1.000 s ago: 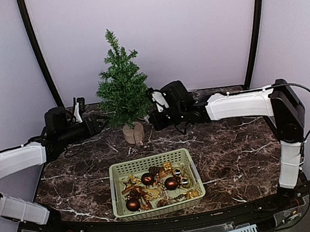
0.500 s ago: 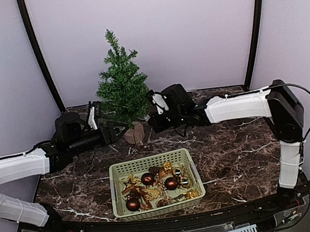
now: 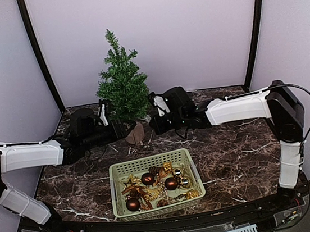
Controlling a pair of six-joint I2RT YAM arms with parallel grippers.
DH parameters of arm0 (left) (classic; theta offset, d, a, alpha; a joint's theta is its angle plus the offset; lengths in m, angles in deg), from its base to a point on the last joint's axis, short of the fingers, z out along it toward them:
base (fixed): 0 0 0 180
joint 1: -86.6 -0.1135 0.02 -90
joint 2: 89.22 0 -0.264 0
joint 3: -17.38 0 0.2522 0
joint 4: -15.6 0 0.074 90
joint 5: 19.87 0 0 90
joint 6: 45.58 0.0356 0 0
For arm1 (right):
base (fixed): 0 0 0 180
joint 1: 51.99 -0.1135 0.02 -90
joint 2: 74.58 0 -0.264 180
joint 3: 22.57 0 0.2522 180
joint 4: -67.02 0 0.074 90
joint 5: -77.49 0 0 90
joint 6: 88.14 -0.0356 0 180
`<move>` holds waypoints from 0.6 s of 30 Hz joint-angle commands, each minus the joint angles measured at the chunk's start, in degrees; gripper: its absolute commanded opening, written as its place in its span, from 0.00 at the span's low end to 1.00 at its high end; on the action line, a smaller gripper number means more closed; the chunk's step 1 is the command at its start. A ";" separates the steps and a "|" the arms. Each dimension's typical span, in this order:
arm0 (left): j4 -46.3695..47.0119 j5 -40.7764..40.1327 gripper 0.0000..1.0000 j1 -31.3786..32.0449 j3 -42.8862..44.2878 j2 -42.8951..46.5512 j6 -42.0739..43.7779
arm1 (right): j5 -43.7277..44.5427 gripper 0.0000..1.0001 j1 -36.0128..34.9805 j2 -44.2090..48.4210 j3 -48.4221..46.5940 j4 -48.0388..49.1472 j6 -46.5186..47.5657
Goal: Decorate the small christmas tree
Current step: Wrap the side of the string light in the gap of the branches.
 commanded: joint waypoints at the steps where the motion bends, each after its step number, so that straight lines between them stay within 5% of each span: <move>1: 0.71 -3.54 0.46 0.19 1.29 -0.31 0.33 | 2.47 0.00 -0.56 3.60 1.88 2.30 -0.20; 4: -0.97 -5.10 0.21 0.18 0.98 0.74 1.16 | 3.94 0.00 -0.52 5.25 3.16 1.69 -0.24; 8: -4.46 -7.22 0.04 0.07 0.69 3.62 3.02 | 5.84 0.00 -0.56 7.20 4.39 0.06 0.17; 18: -10.94 -6.09 0.00 -3.27 -2.24 11.71 5.06 | 8.99 0.00 -1.70 11.95 1.91 -10.09 3.79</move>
